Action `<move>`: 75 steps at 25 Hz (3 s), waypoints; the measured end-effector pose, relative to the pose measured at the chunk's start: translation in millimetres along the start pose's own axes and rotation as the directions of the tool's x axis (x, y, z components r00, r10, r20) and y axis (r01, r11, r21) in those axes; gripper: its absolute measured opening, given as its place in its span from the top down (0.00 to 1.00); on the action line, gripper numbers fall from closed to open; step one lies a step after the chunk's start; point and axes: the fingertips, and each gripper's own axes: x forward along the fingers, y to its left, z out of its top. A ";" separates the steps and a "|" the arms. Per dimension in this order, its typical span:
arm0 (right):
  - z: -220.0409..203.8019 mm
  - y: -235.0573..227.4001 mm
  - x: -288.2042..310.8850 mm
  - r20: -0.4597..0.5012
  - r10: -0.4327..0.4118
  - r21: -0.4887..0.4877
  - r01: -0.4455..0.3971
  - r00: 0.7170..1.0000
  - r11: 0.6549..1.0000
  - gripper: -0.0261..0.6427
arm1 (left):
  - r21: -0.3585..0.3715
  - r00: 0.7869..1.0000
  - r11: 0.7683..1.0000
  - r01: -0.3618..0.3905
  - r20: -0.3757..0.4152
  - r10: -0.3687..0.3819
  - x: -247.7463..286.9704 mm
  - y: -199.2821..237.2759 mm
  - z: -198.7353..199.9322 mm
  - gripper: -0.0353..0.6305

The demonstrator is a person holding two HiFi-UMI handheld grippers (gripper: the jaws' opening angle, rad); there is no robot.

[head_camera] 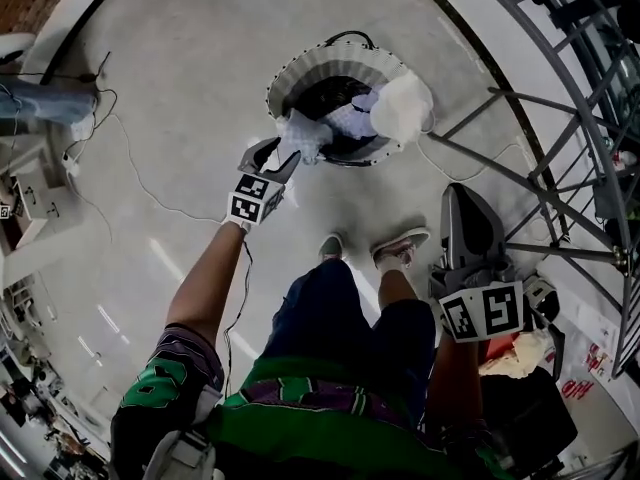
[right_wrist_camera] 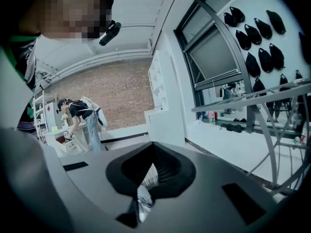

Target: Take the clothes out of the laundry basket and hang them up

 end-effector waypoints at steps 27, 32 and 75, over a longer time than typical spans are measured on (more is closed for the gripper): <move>-66.2 -10.6 12.8 -0.099 0.008 0.025 -0.005 0.995 1.000 0.96 | -0.264 0.980 0.963 -0.047 -0.200 -0.007 87.3 35.0 -93.4 0.88; -51.5 -10.8 6.4 -0.095 0.000 0.030 0.003 0.996 1.000 0.96 | -0.253 0.979 0.967 -0.043 -0.201 -0.009 77.6 29.3 -81.0 0.90; 198.6 -13.0 -282.1 0.221 -0.141 -0.033 0.152 0.965 0.988 0.96 | -0.035 0.968 0.999 -0.001 0.250 0.010 -214.2 -168.9 264.1 0.90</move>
